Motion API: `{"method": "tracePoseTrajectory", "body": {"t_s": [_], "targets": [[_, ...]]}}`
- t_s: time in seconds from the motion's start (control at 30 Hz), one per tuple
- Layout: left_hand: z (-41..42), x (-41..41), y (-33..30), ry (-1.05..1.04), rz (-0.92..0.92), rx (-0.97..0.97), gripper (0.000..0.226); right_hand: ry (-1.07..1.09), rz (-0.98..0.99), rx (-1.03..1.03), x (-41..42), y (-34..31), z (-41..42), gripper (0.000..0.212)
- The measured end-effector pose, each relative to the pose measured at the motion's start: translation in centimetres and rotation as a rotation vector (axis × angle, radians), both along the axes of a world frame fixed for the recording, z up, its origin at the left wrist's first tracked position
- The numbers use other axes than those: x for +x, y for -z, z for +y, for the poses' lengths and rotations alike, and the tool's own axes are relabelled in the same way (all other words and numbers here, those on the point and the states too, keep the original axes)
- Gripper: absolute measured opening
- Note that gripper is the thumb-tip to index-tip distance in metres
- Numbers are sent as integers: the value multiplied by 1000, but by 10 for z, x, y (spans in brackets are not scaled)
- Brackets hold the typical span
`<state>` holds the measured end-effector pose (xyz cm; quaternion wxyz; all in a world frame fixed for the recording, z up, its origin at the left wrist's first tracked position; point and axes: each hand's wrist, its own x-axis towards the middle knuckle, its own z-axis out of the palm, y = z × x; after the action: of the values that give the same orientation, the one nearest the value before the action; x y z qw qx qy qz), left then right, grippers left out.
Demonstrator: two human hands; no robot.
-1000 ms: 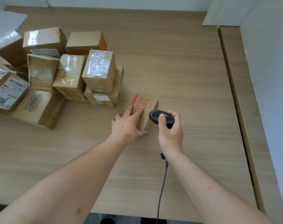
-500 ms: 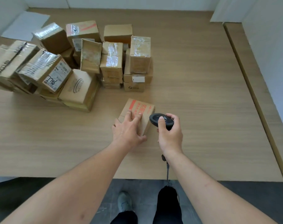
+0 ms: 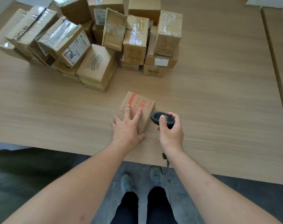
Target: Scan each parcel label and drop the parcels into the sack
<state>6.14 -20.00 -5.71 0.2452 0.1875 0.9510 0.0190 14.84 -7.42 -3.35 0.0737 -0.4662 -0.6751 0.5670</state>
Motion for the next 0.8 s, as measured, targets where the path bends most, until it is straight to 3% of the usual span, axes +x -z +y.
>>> {"method": "tracePoseTrajectory", "body": {"t_s": [0.27, 0.4, 0.5, 0.63, 0.7, 0.8], "targets": [[-51, -38, -31, -181, -252, 449, 91, -58, 36, -29, -17, -17, 4, 37], [-65, -48, -42, -226, -99, 619, 71, -112, 55, -31, -22, -21, 2, 48], [-66, -50, -48, -285, 79, 460, 61, -141, 54, -31, -24, -22, -2, 49], [-66, -53, -57, -276, 121, 139, 90, -185, 52, -17, -24, -19, -6, 34], [-70, -57, -60, -279, 99, 122, 95, -211, 59, 4, -23, -17, -6, 25], [-79, -62, -66, -333, 63, 209, 83, -240, 80, 31, -22, -22, -6, 24]]}}
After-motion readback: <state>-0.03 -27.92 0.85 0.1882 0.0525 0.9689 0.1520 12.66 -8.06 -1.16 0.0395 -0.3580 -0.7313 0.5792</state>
